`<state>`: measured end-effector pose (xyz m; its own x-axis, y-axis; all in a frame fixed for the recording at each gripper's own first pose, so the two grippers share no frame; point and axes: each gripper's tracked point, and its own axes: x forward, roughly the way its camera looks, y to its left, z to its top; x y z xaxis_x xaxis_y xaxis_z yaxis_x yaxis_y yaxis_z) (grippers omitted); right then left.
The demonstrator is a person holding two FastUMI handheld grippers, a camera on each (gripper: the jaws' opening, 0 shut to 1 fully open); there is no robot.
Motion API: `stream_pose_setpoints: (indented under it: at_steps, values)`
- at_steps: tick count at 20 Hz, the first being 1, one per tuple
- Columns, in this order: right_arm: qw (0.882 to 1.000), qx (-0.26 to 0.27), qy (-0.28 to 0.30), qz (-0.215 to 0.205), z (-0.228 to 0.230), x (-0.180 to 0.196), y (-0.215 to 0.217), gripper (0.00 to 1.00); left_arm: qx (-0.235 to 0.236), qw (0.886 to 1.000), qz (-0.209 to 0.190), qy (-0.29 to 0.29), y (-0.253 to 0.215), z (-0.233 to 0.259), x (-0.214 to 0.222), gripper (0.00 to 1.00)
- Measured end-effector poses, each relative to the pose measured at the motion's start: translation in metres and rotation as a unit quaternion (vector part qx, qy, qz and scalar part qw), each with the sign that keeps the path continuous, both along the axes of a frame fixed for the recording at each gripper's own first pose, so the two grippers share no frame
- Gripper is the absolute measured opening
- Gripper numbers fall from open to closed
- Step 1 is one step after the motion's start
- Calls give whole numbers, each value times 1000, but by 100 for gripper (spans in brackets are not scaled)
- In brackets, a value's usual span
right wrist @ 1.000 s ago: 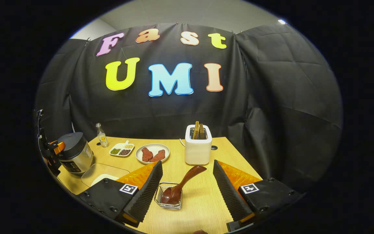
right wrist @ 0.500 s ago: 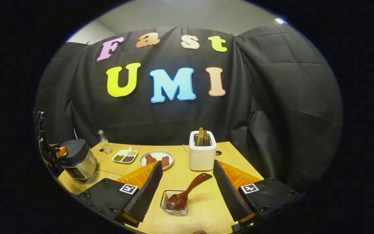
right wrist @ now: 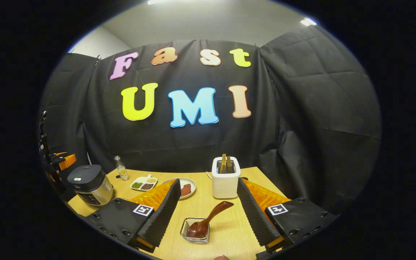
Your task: Close the left gripper, press the button to open the rice cooker; take a wooden spoon from the chopstick holder with the right hand, scoop a spoonful of rice and pour it into the rice cooker, then put the wooden spoon back into the chopstick holder.
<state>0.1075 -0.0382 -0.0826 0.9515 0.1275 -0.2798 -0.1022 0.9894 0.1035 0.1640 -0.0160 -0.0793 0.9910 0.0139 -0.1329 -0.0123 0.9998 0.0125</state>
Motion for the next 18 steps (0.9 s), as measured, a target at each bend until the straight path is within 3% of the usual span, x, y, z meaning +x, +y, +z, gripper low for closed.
stream_pose_setpoints:
  at_steps: [6, 18]
  values:
    - [1000, 1, -19, 13, 12, -13, -14, 98, -18, 1000, -6, -14, -32, 23, -28, 84]
    - [997, -3, -63, 44, 37, -37, -10, 98, 15, 999, -17, -42, -66, 77, -95, 84]
